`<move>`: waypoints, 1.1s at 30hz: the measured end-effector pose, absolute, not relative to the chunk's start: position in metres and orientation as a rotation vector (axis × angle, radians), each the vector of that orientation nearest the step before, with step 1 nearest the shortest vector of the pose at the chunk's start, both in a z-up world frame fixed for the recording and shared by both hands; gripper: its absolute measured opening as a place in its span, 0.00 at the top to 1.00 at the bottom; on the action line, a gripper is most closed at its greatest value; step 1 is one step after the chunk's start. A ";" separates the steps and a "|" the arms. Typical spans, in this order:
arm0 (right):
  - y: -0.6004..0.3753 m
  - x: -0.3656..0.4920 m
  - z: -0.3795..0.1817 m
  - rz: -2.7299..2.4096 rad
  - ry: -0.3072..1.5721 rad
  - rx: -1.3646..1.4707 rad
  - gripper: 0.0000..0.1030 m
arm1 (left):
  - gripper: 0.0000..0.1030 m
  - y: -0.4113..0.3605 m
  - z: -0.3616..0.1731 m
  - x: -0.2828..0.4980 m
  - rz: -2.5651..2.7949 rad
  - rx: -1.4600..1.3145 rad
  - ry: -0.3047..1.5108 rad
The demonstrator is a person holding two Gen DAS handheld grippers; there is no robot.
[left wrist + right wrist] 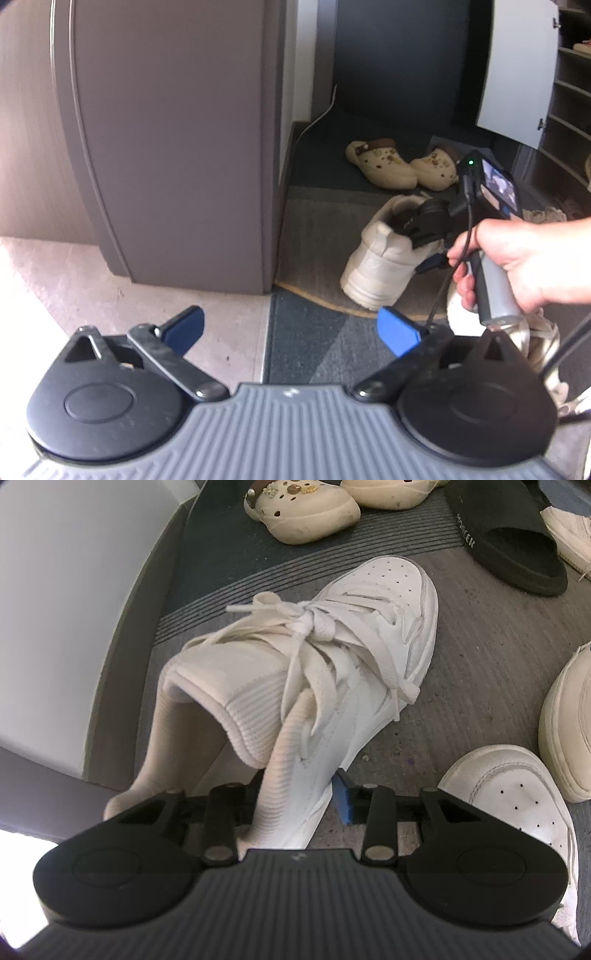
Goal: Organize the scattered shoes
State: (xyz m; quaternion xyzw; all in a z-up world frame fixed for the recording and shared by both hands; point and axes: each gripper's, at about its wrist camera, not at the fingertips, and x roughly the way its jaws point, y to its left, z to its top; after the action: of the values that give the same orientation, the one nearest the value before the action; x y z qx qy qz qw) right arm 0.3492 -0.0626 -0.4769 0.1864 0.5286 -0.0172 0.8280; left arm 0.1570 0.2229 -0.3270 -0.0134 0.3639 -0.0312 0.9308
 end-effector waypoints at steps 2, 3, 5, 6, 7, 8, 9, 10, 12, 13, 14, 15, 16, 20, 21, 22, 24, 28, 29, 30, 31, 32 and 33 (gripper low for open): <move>-0.063 0.345 -0.477 -0.037 1.106 0.402 0.61 | 0.02 0.225 -0.328 0.159 -0.074 -0.052 0.760; -0.064 0.343 -0.478 -0.033 1.099 0.404 0.61 | 0.02 0.226 -0.328 0.160 -0.084 -0.054 0.762; -0.065 0.343 -0.478 -0.025 1.094 0.398 0.61 | 0.02 0.229 -0.327 0.161 -0.100 -0.067 0.767; -0.065 0.344 -0.478 -0.026 1.094 0.398 0.61 | 0.02 0.230 -0.328 0.162 -0.107 -0.078 0.771; -0.064 0.344 -0.478 -0.028 1.094 0.396 0.60 | 0.02 0.232 -0.329 0.162 -0.112 -0.091 0.778; -0.064 0.345 -0.478 -0.028 1.094 0.395 0.61 | 0.02 0.233 -0.330 0.163 -0.113 -0.098 0.787; -0.065 0.345 -0.478 -0.031 1.095 0.401 0.61 | 0.02 0.234 -0.330 0.164 -0.105 -0.099 0.795; -0.066 0.345 -0.479 -0.035 1.097 0.408 0.61 | 0.02 0.234 -0.331 0.164 -0.101 -0.100 0.795; -0.067 0.348 -0.479 -0.038 1.103 0.409 0.60 | 0.02 0.238 -0.331 0.165 -0.075 -0.121 0.797; -0.066 0.350 -0.478 -0.043 1.108 0.406 0.60 | 0.02 0.240 -0.332 0.166 -0.067 -0.130 0.803; -0.065 0.350 -0.478 -0.044 1.110 0.404 0.60 | 0.02 0.241 -0.333 0.165 -0.061 -0.133 0.812; -0.065 0.351 -0.477 -0.039 1.114 0.400 0.60 | 0.02 0.242 -0.334 0.164 -0.054 -0.134 0.819; -0.066 0.349 -0.477 -0.035 1.113 0.403 0.61 | 0.02 0.243 -0.335 0.163 -0.040 -0.129 0.821; -0.071 0.346 -0.476 -0.013 1.105 0.421 0.63 | 0.02 0.244 -0.336 0.164 -0.023 -0.147 0.825; -0.073 0.343 -0.476 -0.009 1.099 0.425 0.64 | 0.02 0.243 -0.336 0.164 -0.025 -0.141 0.821; -0.076 0.340 -0.475 -0.005 1.093 0.429 0.66 | 0.02 0.242 -0.336 0.164 -0.027 -0.134 0.817; -0.077 0.337 -0.474 -0.006 1.090 0.428 0.69 | 0.02 0.241 -0.337 0.164 -0.027 -0.126 0.809; -0.091 0.326 -0.469 -0.007 1.080 0.455 0.79 | 0.02 0.241 -0.338 0.168 -0.016 -0.156 0.806; -0.092 0.325 -0.467 -0.003 1.081 0.459 0.80 | 0.02 0.240 -0.337 0.168 -0.017 -0.151 0.800; -0.093 0.324 -0.465 0.014 1.080 0.461 0.81 | 0.02 0.240 -0.336 0.167 -0.017 -0.146 0.795; -0.093 0.322 -0.460 0.045 1.072 0.454 0.82 | 0.02 0.240 -0.335 0.167 -0.019 -0.141 0.789; -0.092 0.320 -0.458 0.057 1.067 0.451 0.82 | 0.02 0.240 -0.334 0.165 -0.027 -0.137 0.785; -0.091 0.317 -0.454 0.075 1.056 0.444 0.82 | 0.02 0.240 -0.333 0.163 -0.036 -0.134 0.773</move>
State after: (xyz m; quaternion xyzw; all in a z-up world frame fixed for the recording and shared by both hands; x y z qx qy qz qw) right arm 0.3173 -0.0906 -0.4540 0.2101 0.4994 0.0353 0.8398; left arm 0.1625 0.2401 -0.3333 -0.0655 0.3766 -0.0176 0.9239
